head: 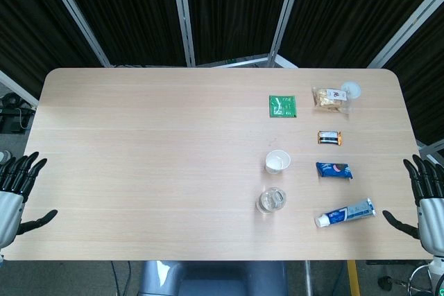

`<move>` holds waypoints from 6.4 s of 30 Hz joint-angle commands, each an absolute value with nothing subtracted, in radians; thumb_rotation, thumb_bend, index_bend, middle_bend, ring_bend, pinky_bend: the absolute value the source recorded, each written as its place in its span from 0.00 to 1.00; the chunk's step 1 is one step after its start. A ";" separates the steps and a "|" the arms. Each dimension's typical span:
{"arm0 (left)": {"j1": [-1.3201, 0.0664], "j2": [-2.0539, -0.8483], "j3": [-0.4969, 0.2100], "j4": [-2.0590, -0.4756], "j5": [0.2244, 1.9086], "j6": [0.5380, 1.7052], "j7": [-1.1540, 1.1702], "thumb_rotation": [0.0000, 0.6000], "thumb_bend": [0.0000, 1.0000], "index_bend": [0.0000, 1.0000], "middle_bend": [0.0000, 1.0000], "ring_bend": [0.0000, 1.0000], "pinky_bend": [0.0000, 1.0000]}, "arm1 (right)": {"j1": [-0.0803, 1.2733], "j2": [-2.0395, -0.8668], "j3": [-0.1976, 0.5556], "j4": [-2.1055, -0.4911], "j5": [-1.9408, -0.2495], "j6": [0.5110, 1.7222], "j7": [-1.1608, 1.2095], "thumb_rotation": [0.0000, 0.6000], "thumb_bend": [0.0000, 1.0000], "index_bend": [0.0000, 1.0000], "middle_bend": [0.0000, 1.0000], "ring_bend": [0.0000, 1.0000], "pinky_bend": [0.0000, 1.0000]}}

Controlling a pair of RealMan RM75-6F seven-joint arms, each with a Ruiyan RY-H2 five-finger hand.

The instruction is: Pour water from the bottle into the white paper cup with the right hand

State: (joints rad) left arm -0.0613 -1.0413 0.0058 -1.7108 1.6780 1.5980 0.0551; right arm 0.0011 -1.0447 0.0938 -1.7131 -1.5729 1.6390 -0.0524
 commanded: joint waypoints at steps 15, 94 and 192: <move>-0.069 -1.050 -0.005 -1.712 1.671 1.591 0.066 1.00 0.00 0.00 0.00 0.00 0.00 | 0.094 -1.029 0.060 -1.582 -1.538 1.388 0.300 1.00 0.00 0.00 0.00 0.00 0.00; -0.117 -1.094 -0.040 -1.695 1.529 1.469 0.131 1.00 0.00 0.00 0.00 0.00 0.00 | 0.547 -1.594 -0.038 -1.157 -1.676 1.081 0.762 1.00 0.01 0.20 0.37 0.25 0.28; -0.119 -1.017 -0.036 -1.737 1.529 1.469 -0.006 1.00 0.00 0.00 0.00 0.00 0.00 | 0.580 -1.676 0.177 -1.032 -1.162 1.206 -0.769 1.00 0.56 0.45 0.58 0.50 0.47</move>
